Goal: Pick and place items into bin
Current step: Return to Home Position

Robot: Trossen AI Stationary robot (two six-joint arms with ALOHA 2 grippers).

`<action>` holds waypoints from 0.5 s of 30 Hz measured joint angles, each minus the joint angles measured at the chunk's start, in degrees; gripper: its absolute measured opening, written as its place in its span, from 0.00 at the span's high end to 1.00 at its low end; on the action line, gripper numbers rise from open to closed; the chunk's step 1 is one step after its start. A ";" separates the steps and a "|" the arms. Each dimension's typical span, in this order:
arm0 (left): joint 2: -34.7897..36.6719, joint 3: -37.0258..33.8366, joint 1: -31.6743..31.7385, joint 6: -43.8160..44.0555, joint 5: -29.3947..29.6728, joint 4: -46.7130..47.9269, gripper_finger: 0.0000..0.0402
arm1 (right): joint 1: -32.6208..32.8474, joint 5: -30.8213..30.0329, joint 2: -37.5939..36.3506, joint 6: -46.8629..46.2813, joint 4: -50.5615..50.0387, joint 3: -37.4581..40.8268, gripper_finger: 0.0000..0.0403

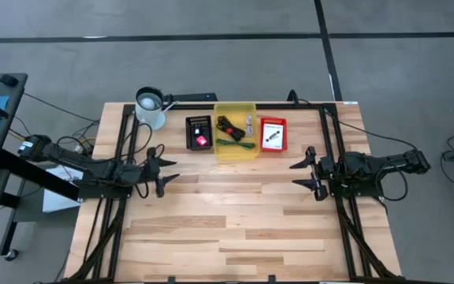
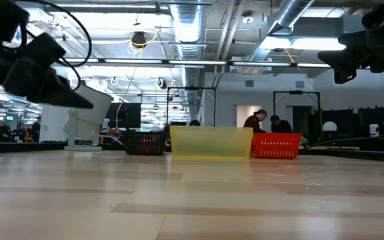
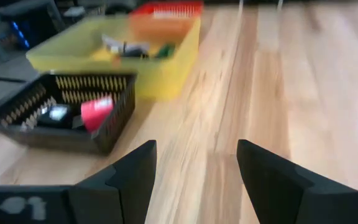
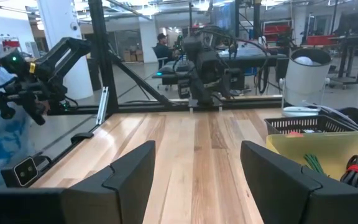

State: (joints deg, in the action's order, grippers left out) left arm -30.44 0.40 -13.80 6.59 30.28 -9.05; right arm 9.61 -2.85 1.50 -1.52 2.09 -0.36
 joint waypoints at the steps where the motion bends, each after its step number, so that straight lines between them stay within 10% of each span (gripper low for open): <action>1: 0.02 -0.02 0.00 -0.02 0.00 1.71 0.47 | 0.00 0.00 0.00 0.00 0.00 0.00 0.42; 15: 1.07 0.48 -2.26 0.04 0.44 5.36 0.47 | 0.00 0.02 0.00 0.00 -0.02 0.00 0.42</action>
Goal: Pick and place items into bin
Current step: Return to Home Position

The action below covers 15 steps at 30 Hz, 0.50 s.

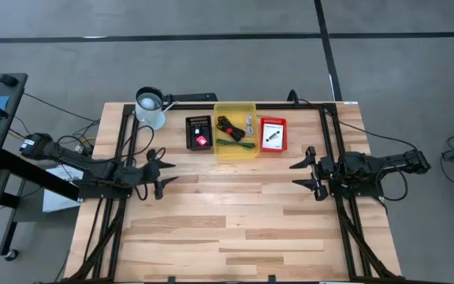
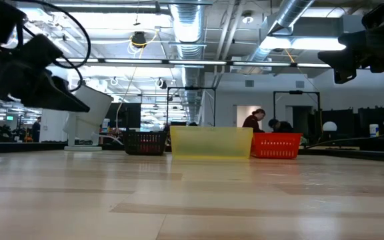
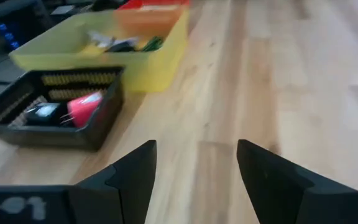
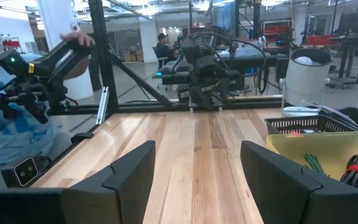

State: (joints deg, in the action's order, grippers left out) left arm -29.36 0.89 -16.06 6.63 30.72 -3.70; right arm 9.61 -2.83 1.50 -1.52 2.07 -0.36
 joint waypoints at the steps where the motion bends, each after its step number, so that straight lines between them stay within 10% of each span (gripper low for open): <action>1: 1.21 0.04 -0.42 -0.05 -0.54 0.16 0.47 | 0.00 0.00 0.00 0.00 0.00 0.00 0.42; 15: 20.19 0.10 2.80 0.00 -1.75 0.22 0.47 | 0.00 0.00 -0.01 0.00 -0.02 0.00 0.42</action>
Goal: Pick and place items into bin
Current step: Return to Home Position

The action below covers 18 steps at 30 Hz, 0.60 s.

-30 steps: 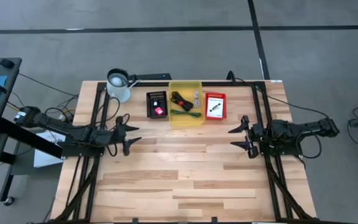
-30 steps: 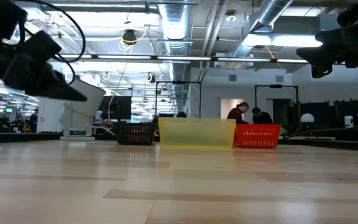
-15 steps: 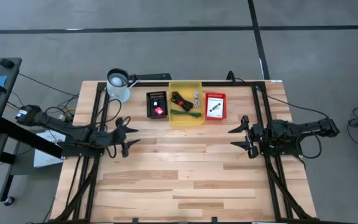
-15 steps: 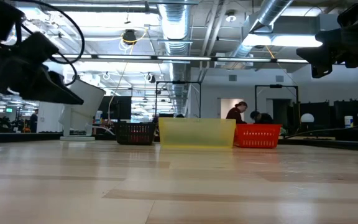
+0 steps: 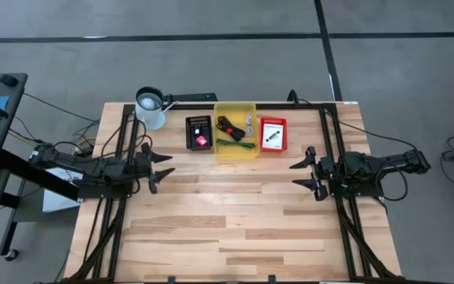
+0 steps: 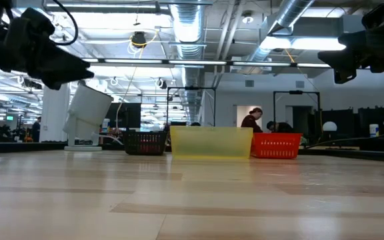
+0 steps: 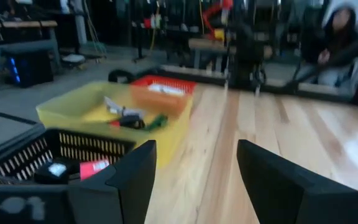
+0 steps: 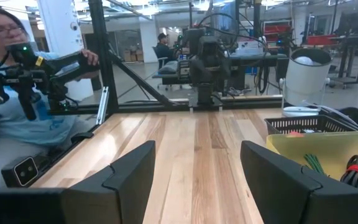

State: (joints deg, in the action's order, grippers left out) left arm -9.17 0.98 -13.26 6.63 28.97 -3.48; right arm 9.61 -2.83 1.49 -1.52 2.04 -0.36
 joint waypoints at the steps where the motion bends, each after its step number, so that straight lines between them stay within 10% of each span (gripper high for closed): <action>1: 1.47 0.01 0.23 0.00 0.03 0.03 0.47 | 0.00 0.00 0.01 0.00 0.00 0.00 0.42; 18: 7.48 0.16 0.51 0.04 1.01 -0.18 0.47 | 0.01 -0.04 -0.01 0.00 -0.42 0.02 0.42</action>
